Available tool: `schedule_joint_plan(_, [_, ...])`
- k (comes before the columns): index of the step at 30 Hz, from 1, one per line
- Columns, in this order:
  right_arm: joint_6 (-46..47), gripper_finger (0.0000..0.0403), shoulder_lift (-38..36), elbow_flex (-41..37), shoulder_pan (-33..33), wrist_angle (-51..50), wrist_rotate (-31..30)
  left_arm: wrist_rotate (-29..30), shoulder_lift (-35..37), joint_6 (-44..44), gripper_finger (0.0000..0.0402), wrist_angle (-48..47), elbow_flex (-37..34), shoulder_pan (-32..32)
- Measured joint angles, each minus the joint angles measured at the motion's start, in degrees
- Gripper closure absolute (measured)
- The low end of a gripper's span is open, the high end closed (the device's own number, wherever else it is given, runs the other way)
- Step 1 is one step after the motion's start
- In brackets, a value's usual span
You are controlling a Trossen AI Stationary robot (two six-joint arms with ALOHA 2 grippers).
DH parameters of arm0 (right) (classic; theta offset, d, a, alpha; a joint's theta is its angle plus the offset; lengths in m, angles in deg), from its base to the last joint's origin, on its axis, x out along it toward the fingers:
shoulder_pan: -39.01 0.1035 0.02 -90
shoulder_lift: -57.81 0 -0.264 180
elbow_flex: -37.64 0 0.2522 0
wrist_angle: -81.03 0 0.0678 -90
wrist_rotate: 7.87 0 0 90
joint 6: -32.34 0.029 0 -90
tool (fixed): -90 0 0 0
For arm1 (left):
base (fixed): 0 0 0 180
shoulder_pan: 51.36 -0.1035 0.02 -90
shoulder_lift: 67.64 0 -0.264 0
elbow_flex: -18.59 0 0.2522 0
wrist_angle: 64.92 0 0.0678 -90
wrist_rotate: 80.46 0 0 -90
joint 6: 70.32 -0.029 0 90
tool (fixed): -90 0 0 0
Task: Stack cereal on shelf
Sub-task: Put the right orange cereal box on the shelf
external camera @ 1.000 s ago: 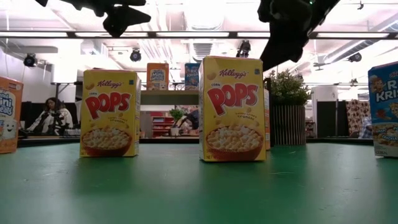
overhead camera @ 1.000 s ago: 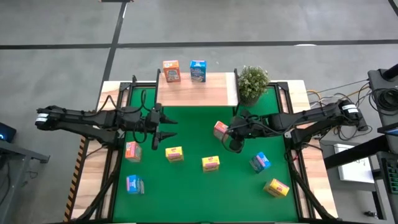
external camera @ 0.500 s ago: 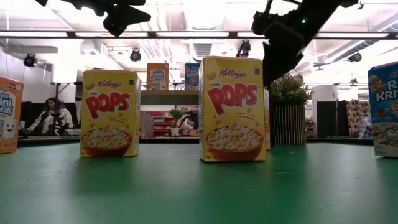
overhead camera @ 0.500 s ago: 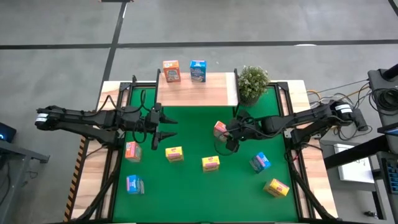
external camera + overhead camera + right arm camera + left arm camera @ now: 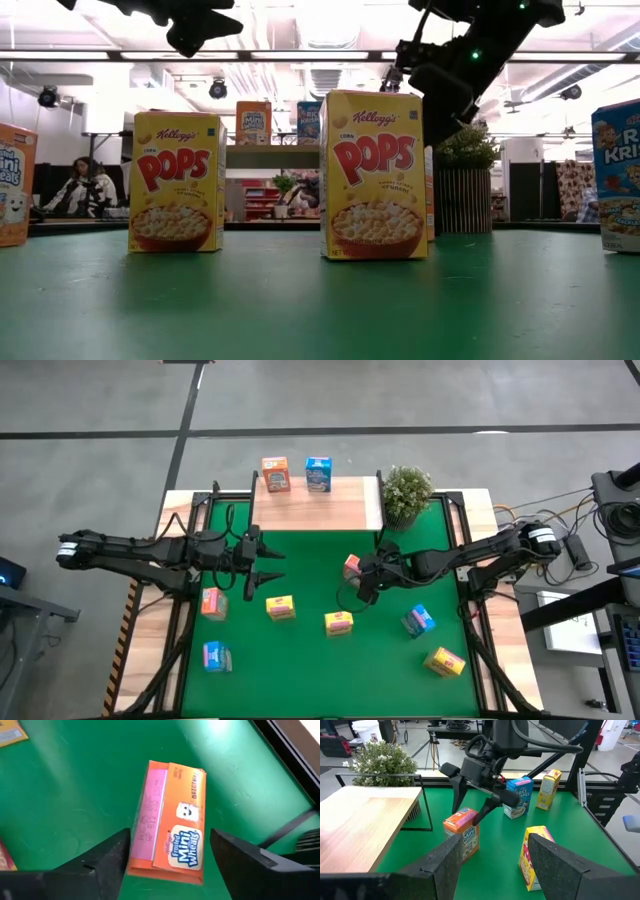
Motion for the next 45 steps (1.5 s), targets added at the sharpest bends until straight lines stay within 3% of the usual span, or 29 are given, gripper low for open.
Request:
schedule_joint_plan(10, [0.6,0.023,0.0,0.0,0.0,0.1,0.3,0.0,0.0,0.0,0.0193,-0.1,0.0,0.0])
schedule_joint_plan(24, [0.1,0.0236,-2.3,2.1,0.0,-0.7,0.4,0.0,0.1,-1.6,0.0193,0.0,-0.1,0.0])
schedule_joint_plan(33, [-4.0,0.0236,-2.3,14.3,-0.1,-9.5,0.9,0.0,1.6,-5.8,0.0193,-1.1,1.3,0.0])
schedule_joint_plan(41, [-13.7,0.0236,0.5,27.0,-2.2,-10.1,1.2,0.0,4.0,-9.9,0.0193,-3.8,3.3,0.0])
schedule_joint_plan(45, [-18.7,0.0236,3.4,33.1,-4.9,-10.2,5.6,0.0,5.5,-10.7,0.0193,-3.9,3.6,0.0])
